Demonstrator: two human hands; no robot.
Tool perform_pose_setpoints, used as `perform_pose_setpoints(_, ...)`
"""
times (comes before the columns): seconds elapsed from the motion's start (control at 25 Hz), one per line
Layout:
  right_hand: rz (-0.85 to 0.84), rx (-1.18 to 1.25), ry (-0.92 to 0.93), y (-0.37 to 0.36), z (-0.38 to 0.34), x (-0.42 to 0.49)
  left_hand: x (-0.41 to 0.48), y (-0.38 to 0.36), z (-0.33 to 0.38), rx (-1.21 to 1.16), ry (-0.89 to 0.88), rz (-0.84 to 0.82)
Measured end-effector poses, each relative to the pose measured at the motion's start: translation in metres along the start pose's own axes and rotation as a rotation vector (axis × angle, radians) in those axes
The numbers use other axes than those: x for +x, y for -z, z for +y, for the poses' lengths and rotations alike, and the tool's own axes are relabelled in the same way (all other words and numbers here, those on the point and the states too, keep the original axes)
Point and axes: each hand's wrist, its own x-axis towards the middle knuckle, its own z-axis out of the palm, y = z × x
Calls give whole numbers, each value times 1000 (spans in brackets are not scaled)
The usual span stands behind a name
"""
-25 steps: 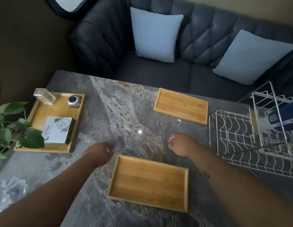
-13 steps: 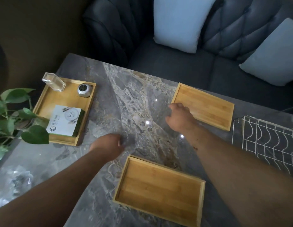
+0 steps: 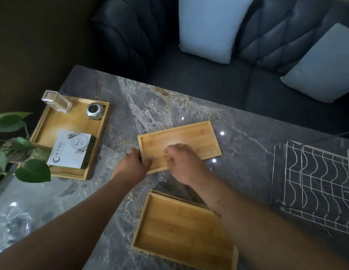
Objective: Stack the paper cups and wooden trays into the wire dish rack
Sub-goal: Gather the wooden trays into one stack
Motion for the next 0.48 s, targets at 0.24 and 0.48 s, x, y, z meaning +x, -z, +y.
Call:
perform_pose_setpoints(0.24,84,170,-661,36,82,-14,-1,-7,5,-39,20,70)
perform_pose_setpoints(0.48,147,429,-748,43,89,-30,-6,-2,16,-311,152,49)
